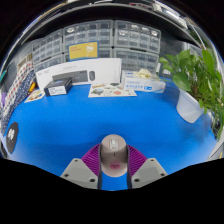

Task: Arrange mouse

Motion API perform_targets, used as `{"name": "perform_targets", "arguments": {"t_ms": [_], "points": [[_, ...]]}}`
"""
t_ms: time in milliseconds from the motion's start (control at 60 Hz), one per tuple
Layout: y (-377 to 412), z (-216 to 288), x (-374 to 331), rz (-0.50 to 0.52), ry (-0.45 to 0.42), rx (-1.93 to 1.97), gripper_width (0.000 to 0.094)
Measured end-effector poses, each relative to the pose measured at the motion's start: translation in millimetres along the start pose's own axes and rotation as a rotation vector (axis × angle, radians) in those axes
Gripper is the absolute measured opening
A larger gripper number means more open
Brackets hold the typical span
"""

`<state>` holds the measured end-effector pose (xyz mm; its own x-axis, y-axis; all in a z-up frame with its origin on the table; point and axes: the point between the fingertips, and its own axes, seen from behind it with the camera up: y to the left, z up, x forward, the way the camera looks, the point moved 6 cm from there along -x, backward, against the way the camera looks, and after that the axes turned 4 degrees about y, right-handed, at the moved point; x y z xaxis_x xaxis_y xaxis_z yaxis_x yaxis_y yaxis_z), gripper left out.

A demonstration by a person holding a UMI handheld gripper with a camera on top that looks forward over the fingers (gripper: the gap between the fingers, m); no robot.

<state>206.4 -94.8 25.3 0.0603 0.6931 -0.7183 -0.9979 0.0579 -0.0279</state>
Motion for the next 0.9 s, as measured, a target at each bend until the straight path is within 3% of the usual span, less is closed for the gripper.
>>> {"name": "perform_targets", "arguments": {"t_ms": [117, 317, 467, 617, 733, 900], "points": [[8, 15, -13, -0.074, 0.013, 0.026, 0.0331], [82, 100, -97, -0.141, -0.164, 0.069, 0.0333], [173, 155, -153, -0.11, -0.296, 0.065, 0.0334], [284, 184, -175, -0.016, -0.359, 0.035, 0.0332], [363, 174, -159, 0.073, -0.33, 0.044, 0.0331], [453, 116, -104, 0.139, -0.198, -0.038, 0.033]]}}
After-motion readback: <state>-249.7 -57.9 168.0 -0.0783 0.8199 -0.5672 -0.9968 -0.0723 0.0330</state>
